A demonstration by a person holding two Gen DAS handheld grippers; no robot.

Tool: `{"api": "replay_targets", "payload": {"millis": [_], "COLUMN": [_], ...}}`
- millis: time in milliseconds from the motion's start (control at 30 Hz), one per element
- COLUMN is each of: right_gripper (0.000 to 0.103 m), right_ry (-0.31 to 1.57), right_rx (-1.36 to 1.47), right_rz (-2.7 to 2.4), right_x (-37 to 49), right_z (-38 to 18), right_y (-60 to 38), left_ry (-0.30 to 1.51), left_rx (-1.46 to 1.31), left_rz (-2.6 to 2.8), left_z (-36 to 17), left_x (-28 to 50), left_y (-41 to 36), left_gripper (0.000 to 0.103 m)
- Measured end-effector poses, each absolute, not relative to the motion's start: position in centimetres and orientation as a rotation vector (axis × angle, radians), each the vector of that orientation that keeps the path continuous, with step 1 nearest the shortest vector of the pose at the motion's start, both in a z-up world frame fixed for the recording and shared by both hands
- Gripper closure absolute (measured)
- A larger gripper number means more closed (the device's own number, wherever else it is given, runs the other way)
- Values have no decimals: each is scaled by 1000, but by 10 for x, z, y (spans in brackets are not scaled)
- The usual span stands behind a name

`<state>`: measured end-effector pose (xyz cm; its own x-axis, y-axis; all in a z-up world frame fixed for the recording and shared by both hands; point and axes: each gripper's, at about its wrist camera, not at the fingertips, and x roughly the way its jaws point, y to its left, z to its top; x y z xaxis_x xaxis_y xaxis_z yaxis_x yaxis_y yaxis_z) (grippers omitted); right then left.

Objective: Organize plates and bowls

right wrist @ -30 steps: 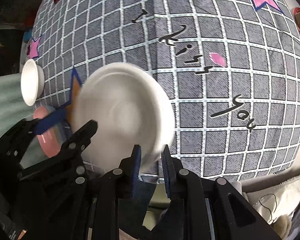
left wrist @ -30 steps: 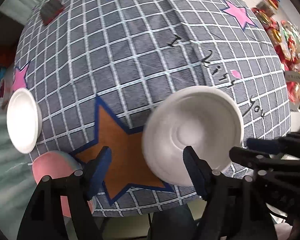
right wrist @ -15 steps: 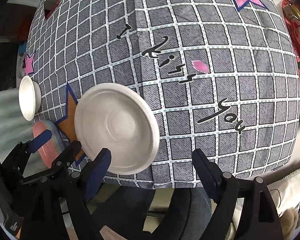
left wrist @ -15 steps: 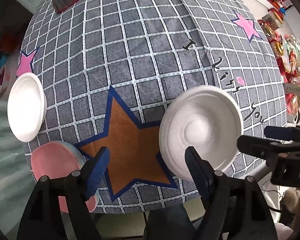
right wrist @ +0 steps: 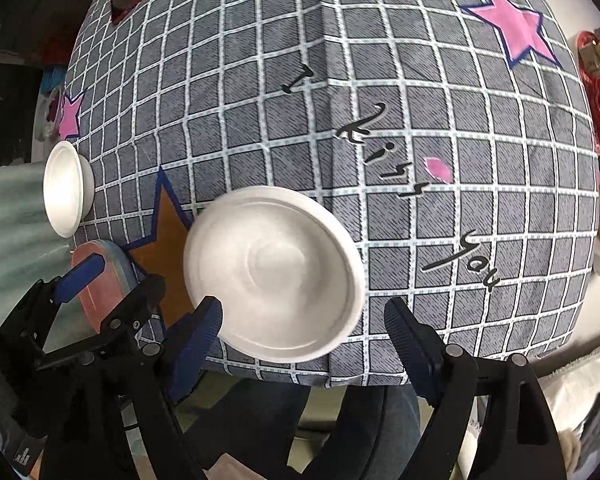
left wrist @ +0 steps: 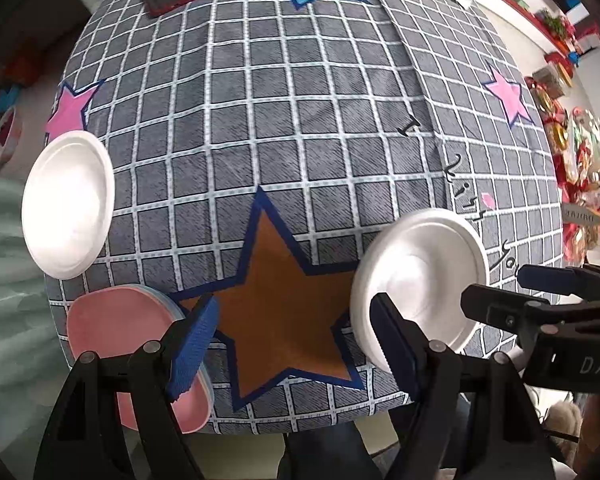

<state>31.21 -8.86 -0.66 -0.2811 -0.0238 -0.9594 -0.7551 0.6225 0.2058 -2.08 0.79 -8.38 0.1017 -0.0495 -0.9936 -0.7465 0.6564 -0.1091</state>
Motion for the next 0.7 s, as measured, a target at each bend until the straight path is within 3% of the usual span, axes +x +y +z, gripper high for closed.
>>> {"api": "replay_targets", "payload": {"millis": [700], "right_gripper": [19], "right_ry": [1636], "right_rx": [-834], "right_rz": [922], "right_x": [264], "right_z": [2], "right_y": [-2], "left_ry": [1251], "left_rx": [-939], "left_rz": [879], "left_z": [-89], "left_x": [-129], "left_y": [139], "left_gripper": [22]}}
